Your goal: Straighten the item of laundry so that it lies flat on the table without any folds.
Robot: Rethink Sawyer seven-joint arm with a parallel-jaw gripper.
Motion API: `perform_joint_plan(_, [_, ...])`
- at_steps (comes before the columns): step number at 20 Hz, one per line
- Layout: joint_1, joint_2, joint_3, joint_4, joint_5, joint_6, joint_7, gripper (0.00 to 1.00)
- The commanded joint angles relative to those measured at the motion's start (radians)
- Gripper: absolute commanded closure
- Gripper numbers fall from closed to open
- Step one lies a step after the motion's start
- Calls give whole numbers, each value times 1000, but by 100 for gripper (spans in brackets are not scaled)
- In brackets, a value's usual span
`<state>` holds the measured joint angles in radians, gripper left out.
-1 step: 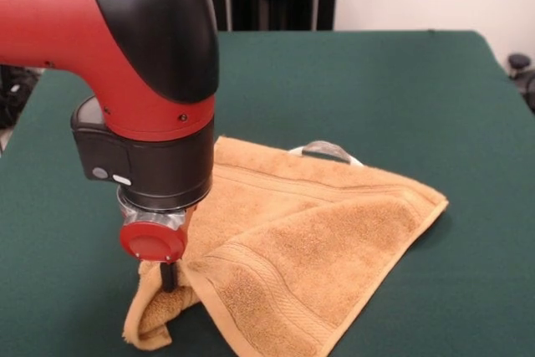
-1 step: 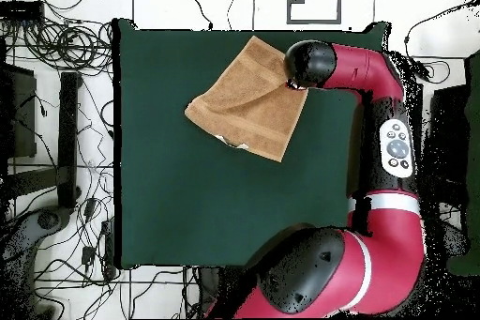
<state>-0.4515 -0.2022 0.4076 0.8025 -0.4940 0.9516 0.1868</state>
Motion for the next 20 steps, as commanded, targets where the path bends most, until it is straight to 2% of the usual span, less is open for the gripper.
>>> perform_joint_plan(1, [26,12,2,146,49,-30,246,100])
perform_joint_plan(6, [52,-27,-30,137,105,162,270,100])
perform_joint_plan(9, [58,-45,-45,143,136,217,276,100])
perform_joint_plan(13, [68,-71,-78,171,157,236,290,100])
perform_joint_plan(20, [79,-41,-119,159,134,139,289,100])
